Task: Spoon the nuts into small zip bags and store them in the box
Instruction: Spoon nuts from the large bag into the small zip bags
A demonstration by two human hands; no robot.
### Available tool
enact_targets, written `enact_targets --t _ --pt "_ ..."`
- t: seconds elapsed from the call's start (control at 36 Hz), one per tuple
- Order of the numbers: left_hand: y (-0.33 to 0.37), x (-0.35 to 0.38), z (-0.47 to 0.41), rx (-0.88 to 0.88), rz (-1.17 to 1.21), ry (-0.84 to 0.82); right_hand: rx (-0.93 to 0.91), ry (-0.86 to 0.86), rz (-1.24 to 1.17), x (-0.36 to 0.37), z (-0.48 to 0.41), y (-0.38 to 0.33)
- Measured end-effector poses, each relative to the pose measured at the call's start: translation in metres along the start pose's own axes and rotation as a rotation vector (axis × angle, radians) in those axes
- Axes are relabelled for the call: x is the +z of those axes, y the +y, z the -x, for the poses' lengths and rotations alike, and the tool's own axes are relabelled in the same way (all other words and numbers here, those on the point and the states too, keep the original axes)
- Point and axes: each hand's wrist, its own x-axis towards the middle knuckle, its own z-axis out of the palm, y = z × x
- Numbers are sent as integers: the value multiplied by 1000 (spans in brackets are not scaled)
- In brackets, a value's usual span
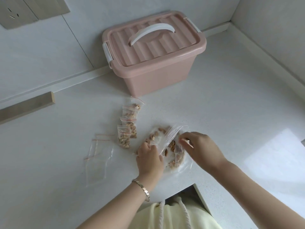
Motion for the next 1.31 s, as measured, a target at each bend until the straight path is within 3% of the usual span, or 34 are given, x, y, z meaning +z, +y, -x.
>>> enact_targets --t 0.22,0.39,0.5,0.64,0.86,1.11,1.31 --pt "-21 -22 2 -24 379 116 -157 -214 484 27 -75 -7" --pt "-34 -20 -5 -115 496 38 -239 -530 494 49 -112 -17" --pt "-47 -12 -2 -251 409 -104 -175 -609 391 54 -113 -17" --pt "-54 -9 -1 -326 329 -147 -113 -545 325 48 -98 -11" --pt "-29 -30 -14 -87 626 59 62 -331 68 9 -59 16" --pt "17 -64 4 228 843 -18 195 -162 -194 -12 -29 24" --pt "18 -53 4 84 992 18 245 -227 -261 -6 -28 19"
